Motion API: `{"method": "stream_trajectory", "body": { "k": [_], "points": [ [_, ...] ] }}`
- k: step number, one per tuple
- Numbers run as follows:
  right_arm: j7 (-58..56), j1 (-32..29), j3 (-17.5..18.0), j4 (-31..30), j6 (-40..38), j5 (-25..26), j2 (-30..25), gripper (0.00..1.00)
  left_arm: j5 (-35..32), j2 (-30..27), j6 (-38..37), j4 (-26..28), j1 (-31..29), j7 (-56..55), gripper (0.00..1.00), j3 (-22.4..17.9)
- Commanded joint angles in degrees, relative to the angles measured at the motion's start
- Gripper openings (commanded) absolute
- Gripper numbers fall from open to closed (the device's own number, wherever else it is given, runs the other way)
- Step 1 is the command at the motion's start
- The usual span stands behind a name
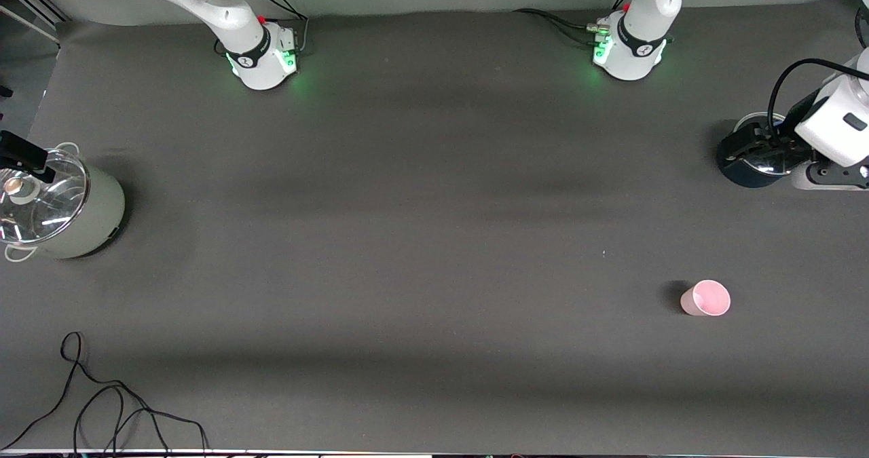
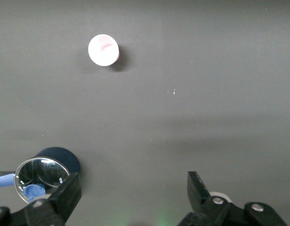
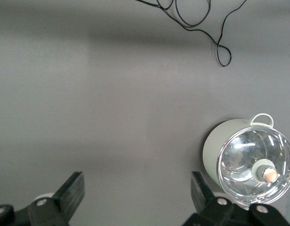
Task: Transfer pink cup from left to right arm
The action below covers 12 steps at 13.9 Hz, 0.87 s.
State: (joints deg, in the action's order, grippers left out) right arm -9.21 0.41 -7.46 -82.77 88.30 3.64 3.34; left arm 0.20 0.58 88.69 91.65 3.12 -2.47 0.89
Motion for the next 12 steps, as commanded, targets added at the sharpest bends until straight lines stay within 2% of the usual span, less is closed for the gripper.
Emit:
{"method": "stream_trajectory", "body": {
  "k": [1, 12],
  "points": [
    [0.3, -0.2, 0.0, 2.2, -1.9, 0.1, 1.1, 1.00, -0.4, 1.2, -0.3, -2.1, 0.2, 0.3, 1.00, -0.2],
    [0.8, 0.2, -1.2, -0.2, -3.0, -0.4, 0.8, 1.00, -0.6, 2.0, 0.1, -2.7, 0.1, 0.3, 1.00, -0.2]
  ]
}}
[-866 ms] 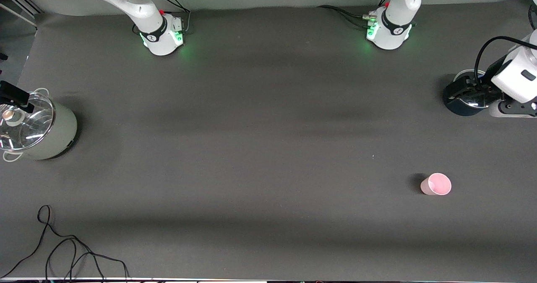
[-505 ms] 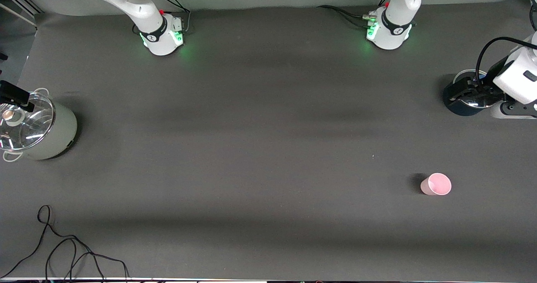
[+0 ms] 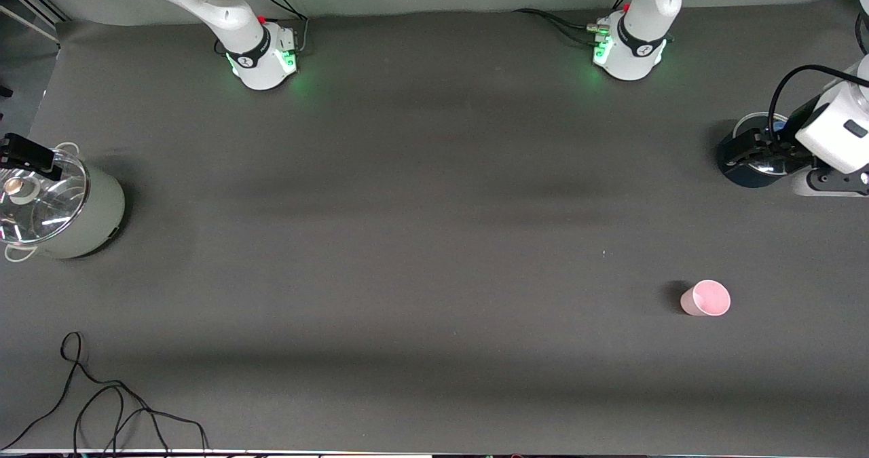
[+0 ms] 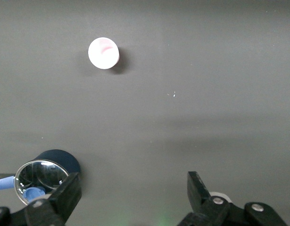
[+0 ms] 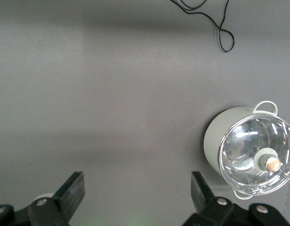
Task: Transfer pink cup from left to right arm
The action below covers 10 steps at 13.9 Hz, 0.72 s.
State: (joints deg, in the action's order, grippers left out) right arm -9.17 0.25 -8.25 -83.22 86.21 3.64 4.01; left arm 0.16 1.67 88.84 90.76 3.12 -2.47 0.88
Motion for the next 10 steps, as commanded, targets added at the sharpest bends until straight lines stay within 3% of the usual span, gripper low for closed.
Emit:
{"method": "stream_trajectory", "body": {
  "k": [1, 10],
  "points": [
    [0.7, 0.5, -0.4, 0.2, -0.9, -0.4, 0.1, 1.00, -0.6, 1.0, 0.2, -1.8, 0.1, 0.3, 1.00, -0.3],
    [0.1, 0.1, -0.5, 0.3, -1.0, -0.4, 0.2, 1.00, -1.5, 1.4, 0.7, -1.9, -1.8, 4.6, 1.00, -0.3]
  ]
}}
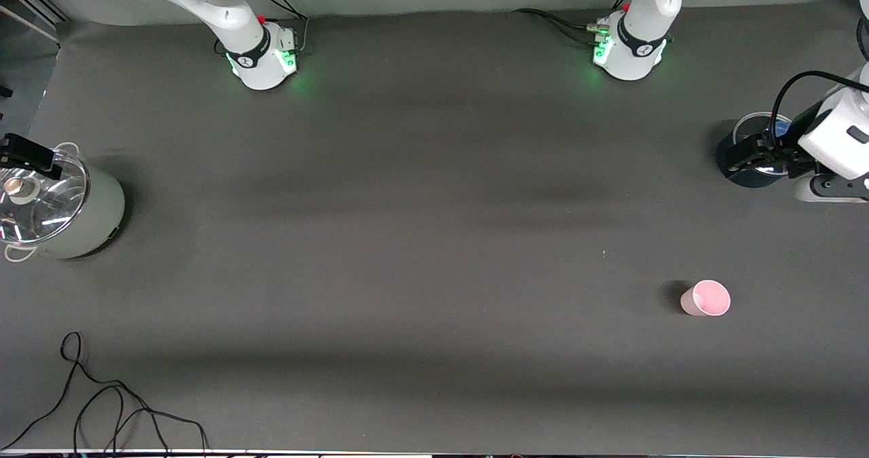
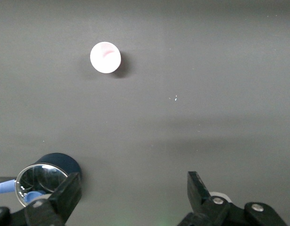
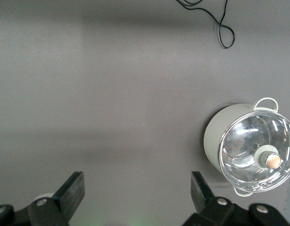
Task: Transfer pink cup from left to right arm
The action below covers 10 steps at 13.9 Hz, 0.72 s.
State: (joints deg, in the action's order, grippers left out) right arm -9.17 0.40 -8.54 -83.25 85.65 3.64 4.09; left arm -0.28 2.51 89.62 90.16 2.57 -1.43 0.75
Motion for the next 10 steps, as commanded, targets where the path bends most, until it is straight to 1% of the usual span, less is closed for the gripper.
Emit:
{"method": "stream_trajectory", "body": {
  "k": [1, 4, 7, 8, 10],
  "points": [
    [0.1, 0.0, -0.2, 0.4, -0.4, -0.4, 0.0, 1.00, -1.0, 0.9, 0.5, -1.4, -2.0, 8.1, 1.00, -0.2],
    [0.0, 0.0, -0.2, 0.4, -0.4, -0.4, 0.0, 1.00, -0.5, 1.8, 3.3, -1.3, -5.8, 20.2, 1.00, -0.1],
    [0.0, -0.1, -0.2, 0.3, -0.4, -0.4, 0.1, 1.00, 1.3, 3.8, 6.5, -1.6, -10.6, 36.7, 1.00, -0.1],
    [0.0, -0.1, -0.2, 0.3, -0.4, -0.4, 0.1, 1.00, 3.1, 5.0, 6.9, -2.2, -12.6, 42.4, 1.00, -0.1],
    [0.0, -0.1, -0.2, 0.3, -0.4, -0.4, 0.2, 1.00, 9.4, 8.6, 6.8, -4.5, -17.4, 55.2, 1.00, -0.1]
  ]
}}
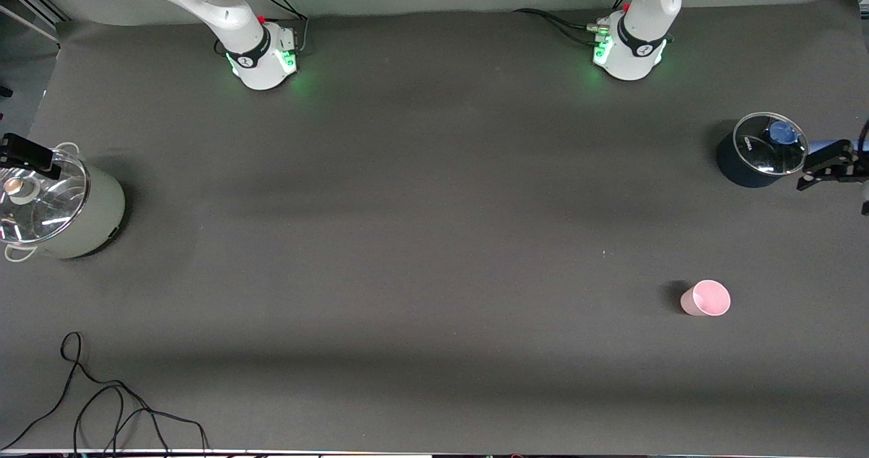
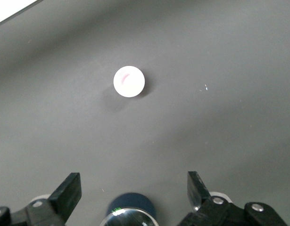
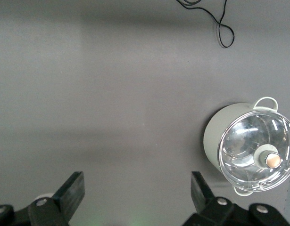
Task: Transfer pink cup from left to right arm
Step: 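Move the left gripper down toward the pink cup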
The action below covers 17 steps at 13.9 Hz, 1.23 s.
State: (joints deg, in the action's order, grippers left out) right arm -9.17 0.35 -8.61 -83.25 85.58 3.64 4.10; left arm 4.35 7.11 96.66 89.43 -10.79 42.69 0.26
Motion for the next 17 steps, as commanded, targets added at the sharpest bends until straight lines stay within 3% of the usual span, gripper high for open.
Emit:
{"method": "stream_trajectory", "body": {
  "k": [1, 8, 11, 17],
  "points": [
    [0.0, -0.1, -0.2, 0.3, -0.3, -0.4, 0.2, 1.00, 8.5, 6.1, -0.2, -4.9, -6.5, 18.0, 1.00, 0.4],
    [-0.4, -0.2, -0.2, 0.3, -0.3, -0.4, 0.2, 1.00, 26.9, 19.5, 1.3, -4.5, -15.7, 56.1, 1.00, 0.4],
    [-0.7, -0.2, -0.3, 0.4, -0.3, -0.4, 0.2, 1.00, 32.2, 25.2, 2.7, -3.2, -18.4, 64.6, 1.00, 0.4],
    [-0.8, -0.3, -0.4, 0.4, -0.2, -0.5, 0.3, 1.00, 46.2, 28.0, 14.9, 9.6, -20.7, 77.5, 1.00, 0.4]
  ]
}}
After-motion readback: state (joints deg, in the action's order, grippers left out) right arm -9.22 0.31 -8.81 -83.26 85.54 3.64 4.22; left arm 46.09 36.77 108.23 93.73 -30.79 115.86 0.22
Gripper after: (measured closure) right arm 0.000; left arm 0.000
